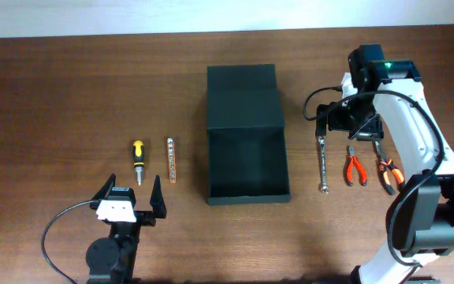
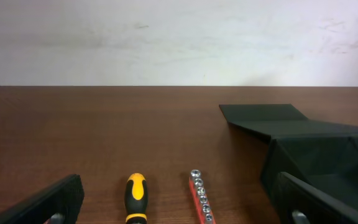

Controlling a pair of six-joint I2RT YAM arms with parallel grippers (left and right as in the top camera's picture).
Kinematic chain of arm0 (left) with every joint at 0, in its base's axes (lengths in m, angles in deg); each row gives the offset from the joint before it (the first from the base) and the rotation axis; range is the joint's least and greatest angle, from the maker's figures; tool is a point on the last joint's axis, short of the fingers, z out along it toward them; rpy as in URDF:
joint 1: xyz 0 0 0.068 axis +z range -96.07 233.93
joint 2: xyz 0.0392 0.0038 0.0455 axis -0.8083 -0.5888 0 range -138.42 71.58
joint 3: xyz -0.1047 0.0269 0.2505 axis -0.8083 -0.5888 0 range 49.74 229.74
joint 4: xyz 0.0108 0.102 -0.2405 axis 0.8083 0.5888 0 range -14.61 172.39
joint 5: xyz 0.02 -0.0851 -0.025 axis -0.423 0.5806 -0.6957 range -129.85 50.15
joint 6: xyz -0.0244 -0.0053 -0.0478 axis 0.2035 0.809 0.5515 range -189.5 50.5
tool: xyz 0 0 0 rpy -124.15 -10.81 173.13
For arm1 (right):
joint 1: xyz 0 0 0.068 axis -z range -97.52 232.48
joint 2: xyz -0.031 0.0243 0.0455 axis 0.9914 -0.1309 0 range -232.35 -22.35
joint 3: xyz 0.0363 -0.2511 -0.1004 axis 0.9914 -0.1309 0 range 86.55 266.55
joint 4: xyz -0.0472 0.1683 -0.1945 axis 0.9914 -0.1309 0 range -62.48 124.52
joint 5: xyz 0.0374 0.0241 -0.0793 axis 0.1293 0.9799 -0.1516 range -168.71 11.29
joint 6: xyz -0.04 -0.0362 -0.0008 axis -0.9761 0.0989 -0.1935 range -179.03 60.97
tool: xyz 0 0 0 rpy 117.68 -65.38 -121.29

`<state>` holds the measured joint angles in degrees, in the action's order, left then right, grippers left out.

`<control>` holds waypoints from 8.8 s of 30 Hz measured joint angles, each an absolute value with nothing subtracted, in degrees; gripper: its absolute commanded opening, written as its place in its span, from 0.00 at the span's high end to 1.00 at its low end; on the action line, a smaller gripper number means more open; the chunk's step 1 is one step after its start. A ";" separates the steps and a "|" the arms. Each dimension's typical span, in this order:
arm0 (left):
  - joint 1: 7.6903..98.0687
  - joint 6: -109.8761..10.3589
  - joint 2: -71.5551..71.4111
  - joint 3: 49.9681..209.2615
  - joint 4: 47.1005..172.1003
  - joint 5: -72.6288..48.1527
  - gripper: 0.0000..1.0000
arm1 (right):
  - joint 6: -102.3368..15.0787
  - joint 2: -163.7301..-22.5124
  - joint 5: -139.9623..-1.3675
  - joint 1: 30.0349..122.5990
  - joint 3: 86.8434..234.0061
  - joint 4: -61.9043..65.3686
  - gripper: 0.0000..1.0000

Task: Pack container
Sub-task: 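Move the right gripper over the silver wrench beside the box, then lower the right gripper onto the wrench handle and close it, then lift the wrench and carry it left over the black box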

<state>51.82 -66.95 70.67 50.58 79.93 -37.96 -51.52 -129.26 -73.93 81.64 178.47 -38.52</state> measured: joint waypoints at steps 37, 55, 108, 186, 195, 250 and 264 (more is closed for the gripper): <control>51.82 -66.95 70.67 50.58 79.93 -37.96 0.01 | -54.73 -129.26 -75.94 75.24 178.47 -54.76 0.01; 51.82 -66.95 70.67 50.58 79.93 -37.96 0.01 | -52.04 -119.03 -78.89 75.24 178.14 -40.03 0.01; 51.82 -66.95 70.67 50.58 79.93 -37.96 0.01 | -51.74 -131.71 -77.45 77.53 158.32 -15.98 0.01; 51.82 -66.95 70.67 50.58 79.93 -37.96 0.01 | -52.74 -133.94 -78.70 77.53 157.09 -12.11 0.01; 51.82 -66.95 70.67 50.58 79.93 -37.96 0.01 | -51.32 -133.94 -78.74 77.53 157.09 -11.46 0.29; 51.82 -66.95 70.67 50.58 79.93 -37.96 0.01 | -51.39 -133.83 -82.41 77.53 170.91 -27.37 0.96; 51.82 -66.95 70.67 50.58 79.93 -37.99 0.01 | -51.89 -133.59 -81.41 77.11 210.66 -52.31 0.96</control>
<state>51.82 -66.95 70.67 50.58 79.93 -37.99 -51.89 -133.59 -81.41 77.11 210.66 -52.31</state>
